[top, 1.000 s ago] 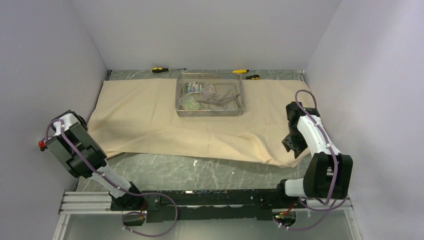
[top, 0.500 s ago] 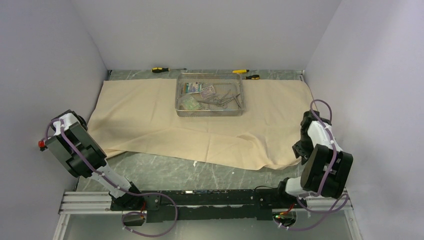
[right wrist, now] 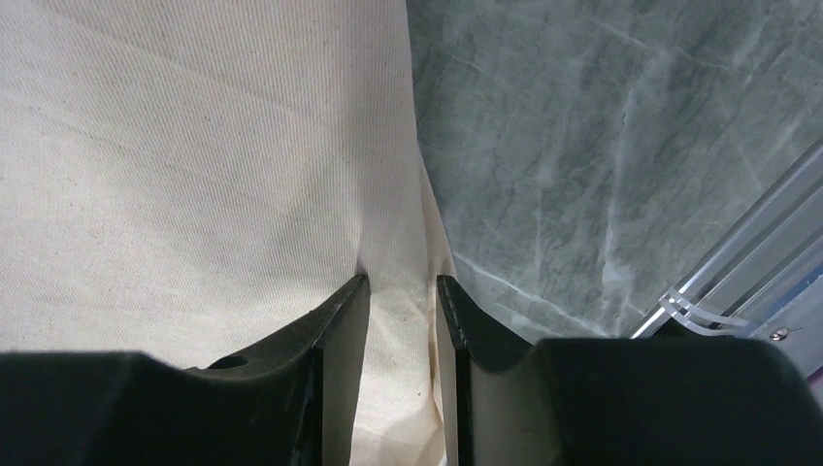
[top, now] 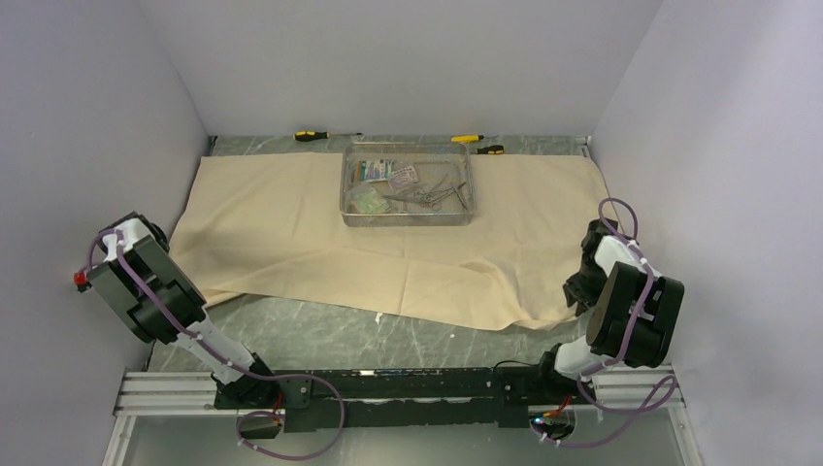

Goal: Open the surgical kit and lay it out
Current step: Open the surgical kit at the center of the board.

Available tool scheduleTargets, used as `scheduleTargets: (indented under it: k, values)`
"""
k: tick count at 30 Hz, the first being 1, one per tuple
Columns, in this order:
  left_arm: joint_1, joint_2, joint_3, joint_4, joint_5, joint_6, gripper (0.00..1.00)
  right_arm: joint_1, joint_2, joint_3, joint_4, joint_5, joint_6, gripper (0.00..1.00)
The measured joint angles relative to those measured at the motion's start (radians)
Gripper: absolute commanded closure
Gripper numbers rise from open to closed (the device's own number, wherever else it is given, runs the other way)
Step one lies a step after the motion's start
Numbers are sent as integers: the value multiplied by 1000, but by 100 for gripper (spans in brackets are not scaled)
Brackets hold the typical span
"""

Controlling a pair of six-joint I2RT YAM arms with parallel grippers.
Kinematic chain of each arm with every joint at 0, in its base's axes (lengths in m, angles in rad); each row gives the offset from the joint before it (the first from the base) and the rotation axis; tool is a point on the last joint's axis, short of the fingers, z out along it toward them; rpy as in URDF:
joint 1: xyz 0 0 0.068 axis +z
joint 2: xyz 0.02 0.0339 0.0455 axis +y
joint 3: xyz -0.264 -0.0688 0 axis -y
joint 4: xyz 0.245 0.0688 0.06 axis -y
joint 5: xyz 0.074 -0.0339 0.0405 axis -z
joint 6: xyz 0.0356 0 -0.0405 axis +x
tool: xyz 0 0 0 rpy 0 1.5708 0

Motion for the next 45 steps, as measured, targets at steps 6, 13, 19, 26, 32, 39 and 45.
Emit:
scheduleTargets:
  k: [6,13,19,26,32,39,45]
  values:
    - [0,10,11,-5,1,0,100,-9,0,1,2,23,3,60]
    - [0,30,31,-3,-1,-1,100,-18,-9,-2,7,64,21,54]
    - [0,53,53,-3,0,-1,100,-24,-65,-19,9,104,54,53]
    - [0,68,68,-11,0,-2,100,-41,-56,-33,39,89,75,62]
    - [0,79,79,-13,0,-1,100,-42,-51,-34,39,105,103,72]
    - [0,81,82,-18,0,-2,100,-42,-92,-24,-4,188,126,63]
    - [0,81,82,-18,0,-2,100,-42,-92,-33,19,179,123,61]
